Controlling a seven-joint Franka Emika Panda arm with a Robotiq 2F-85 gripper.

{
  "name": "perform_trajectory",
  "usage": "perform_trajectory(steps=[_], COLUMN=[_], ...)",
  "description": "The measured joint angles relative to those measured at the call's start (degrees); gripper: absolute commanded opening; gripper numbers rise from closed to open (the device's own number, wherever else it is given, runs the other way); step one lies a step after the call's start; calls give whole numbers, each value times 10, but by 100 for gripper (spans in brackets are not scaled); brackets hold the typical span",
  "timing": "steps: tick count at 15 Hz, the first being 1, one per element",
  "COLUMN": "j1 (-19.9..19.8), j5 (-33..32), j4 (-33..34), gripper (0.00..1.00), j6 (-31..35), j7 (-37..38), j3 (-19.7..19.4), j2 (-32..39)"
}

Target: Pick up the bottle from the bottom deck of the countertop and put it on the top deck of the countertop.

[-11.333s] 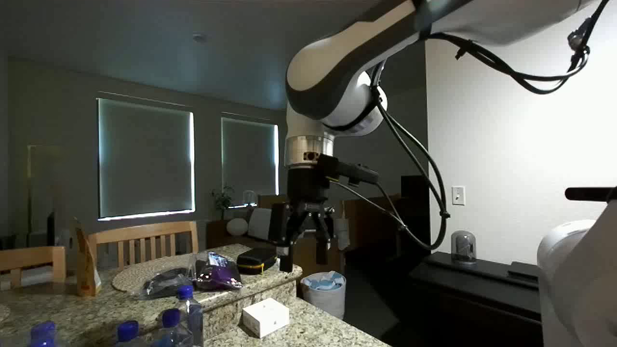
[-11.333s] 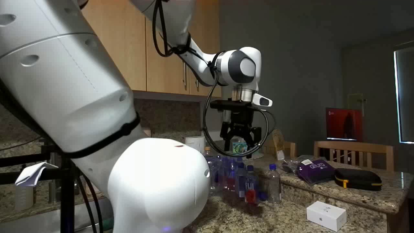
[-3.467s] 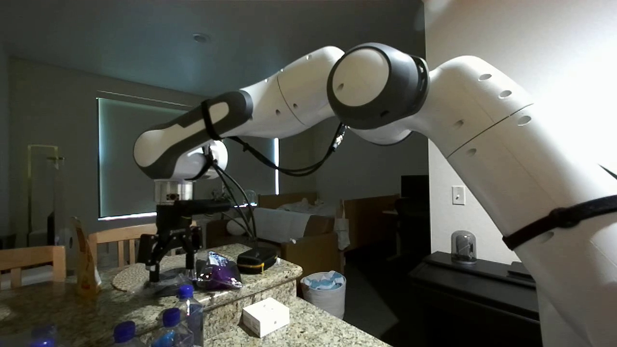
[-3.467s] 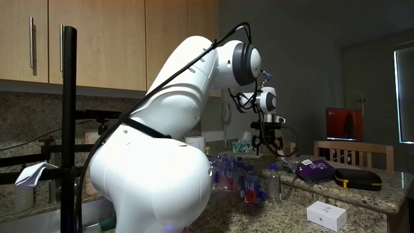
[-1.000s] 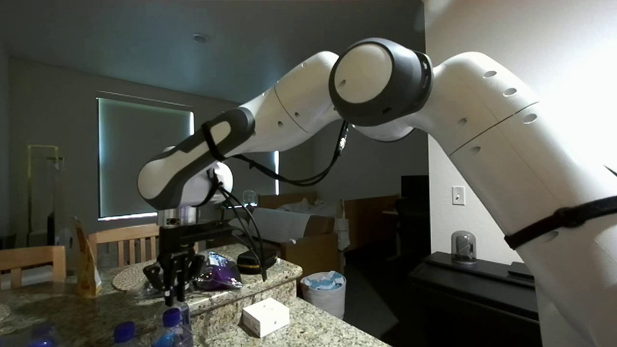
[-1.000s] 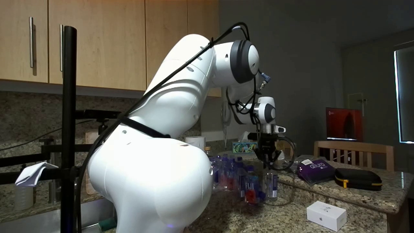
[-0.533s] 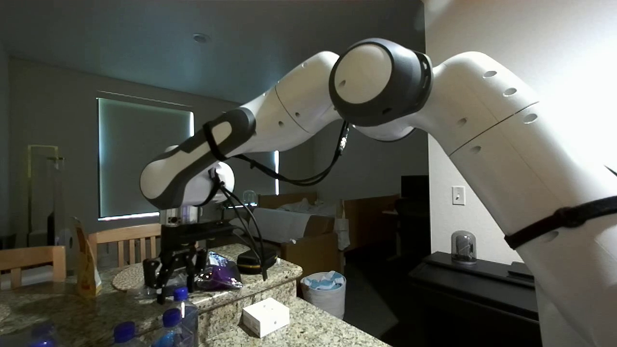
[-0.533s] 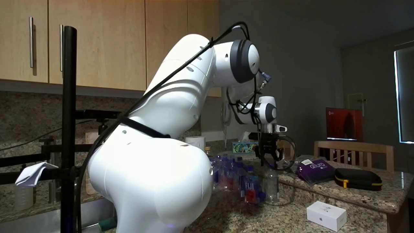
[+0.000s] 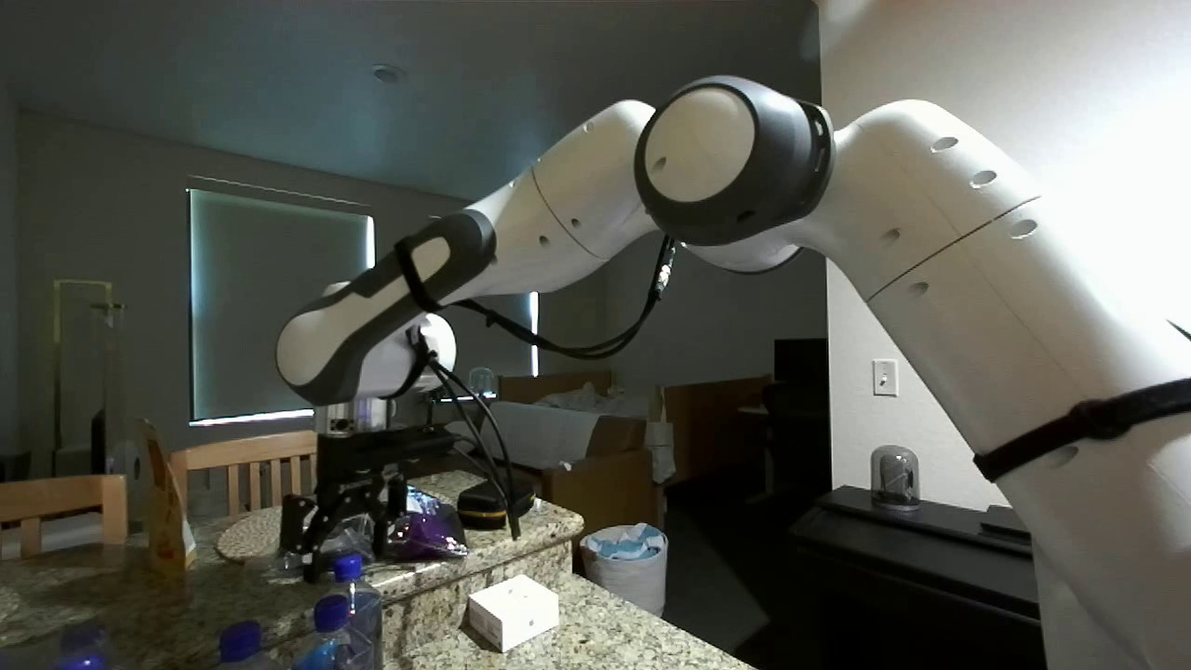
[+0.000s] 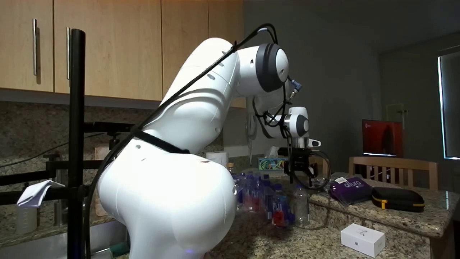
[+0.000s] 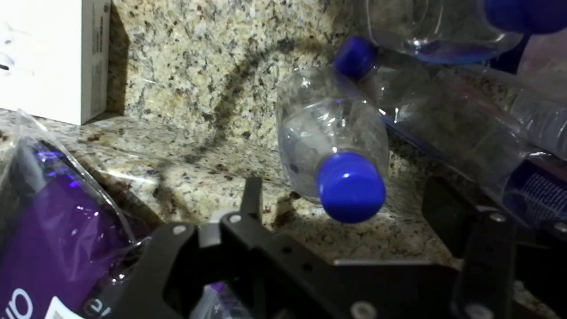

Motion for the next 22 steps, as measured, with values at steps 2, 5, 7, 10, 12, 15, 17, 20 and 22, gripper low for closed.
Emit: perform_trajectory(steps=[2,5,7,10,12,15,17,20,22], j1=[0,0,0,0,0,0,-3,-5,-5], j5=[-2,-2,-2,-2,-2,-2,-2,-2,-2], j4=[-1,-2,-3,-3,-3,-3,0,16,37], gripper=[48,27,14,14,14,14,14,14,14], j6=[0,0,0,0,0,-2,-10,-38,-66], j7=[0,0,0,0,0,0,-3,-12,-22], j3=[0,0,0,0,0,0,0,0,4], j2=[0,0,0,0,0,0,-1,-4,-4])
